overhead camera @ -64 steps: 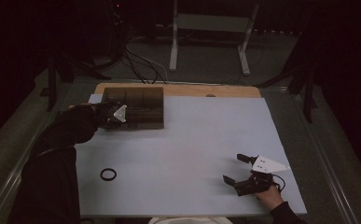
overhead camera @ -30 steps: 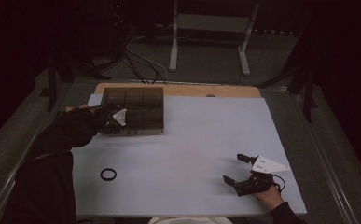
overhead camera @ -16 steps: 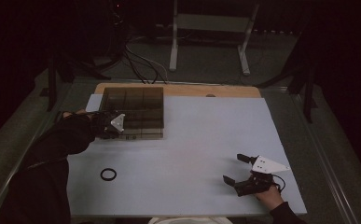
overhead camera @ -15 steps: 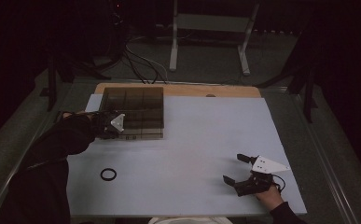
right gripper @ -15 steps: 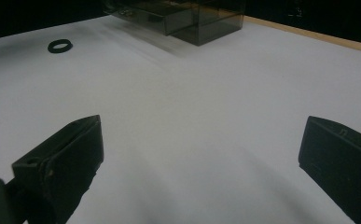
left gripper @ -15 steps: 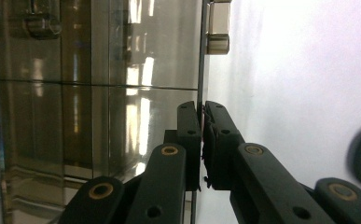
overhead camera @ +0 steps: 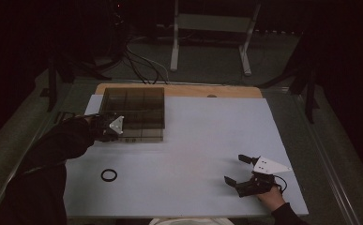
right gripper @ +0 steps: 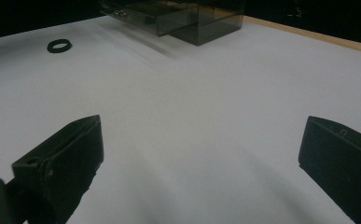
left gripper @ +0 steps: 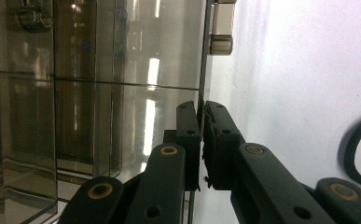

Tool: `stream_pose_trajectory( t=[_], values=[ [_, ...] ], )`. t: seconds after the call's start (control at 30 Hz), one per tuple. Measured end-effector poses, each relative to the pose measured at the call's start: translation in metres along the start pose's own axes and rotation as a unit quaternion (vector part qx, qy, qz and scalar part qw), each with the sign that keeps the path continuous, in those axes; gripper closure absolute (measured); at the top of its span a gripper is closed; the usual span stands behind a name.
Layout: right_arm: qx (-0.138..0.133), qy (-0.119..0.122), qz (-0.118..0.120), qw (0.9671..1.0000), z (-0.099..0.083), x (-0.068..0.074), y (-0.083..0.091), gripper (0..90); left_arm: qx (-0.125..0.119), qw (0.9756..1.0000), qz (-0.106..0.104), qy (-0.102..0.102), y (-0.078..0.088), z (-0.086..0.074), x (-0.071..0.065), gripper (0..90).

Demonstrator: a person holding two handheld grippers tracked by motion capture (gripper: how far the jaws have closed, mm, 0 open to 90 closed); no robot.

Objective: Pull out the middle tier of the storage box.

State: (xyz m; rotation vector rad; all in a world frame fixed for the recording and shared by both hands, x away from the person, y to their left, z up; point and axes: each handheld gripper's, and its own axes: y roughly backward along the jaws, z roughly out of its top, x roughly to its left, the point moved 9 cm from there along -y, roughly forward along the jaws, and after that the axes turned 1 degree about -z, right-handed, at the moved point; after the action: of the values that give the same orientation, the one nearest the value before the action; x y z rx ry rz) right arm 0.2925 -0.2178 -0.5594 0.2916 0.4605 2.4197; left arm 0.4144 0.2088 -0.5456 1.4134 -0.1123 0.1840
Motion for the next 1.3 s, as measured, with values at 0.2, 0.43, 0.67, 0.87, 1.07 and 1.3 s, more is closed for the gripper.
stream_pose_trajectory(
  t=[0.2,0.43,0.67,0.87,1.07,1.3],
  values=[
    [0.001,0.001,0.0,1.0,0.0,0.0,0.0,0.0,0.004,1.0,-0.005,-0.004,-0.004,-0.001,-0.003,87.4],
    [0.002,0.002,0.0,1.0,0.0,0.0,0.0,0.0,-0.003,0.9996,-0.012,0.024,-0.006,-0.002,-0.004,86.1],
    [0.003,0.004,0.0,1.0,-0.001,0.0,-0.001,0.0,-0.005,0.9996,-0.022,0.02,-0.007,-0.002,-0.007,87.3],
    [0.003,0.004,0.0,1.0,-0.001,0.0,0.0,0.0,-0.006,0.9996,-0.015,0.025,-0.006,-0.003,-0.006,84.1],
    [0.003,0.003,0.0,1.0,-0.001,0.0,0.0,0.0,-0.029,0.9976,-0.025,0.059,0.003,-0.003,-0.006,79.6],
    [0.003,0.003,0.001,1.0,-0.001,0.0,-0.001,0.0,-0.062,0.9904,-0.023,0.122,0.013,0.0,-0.001,71.3]
  ],
)
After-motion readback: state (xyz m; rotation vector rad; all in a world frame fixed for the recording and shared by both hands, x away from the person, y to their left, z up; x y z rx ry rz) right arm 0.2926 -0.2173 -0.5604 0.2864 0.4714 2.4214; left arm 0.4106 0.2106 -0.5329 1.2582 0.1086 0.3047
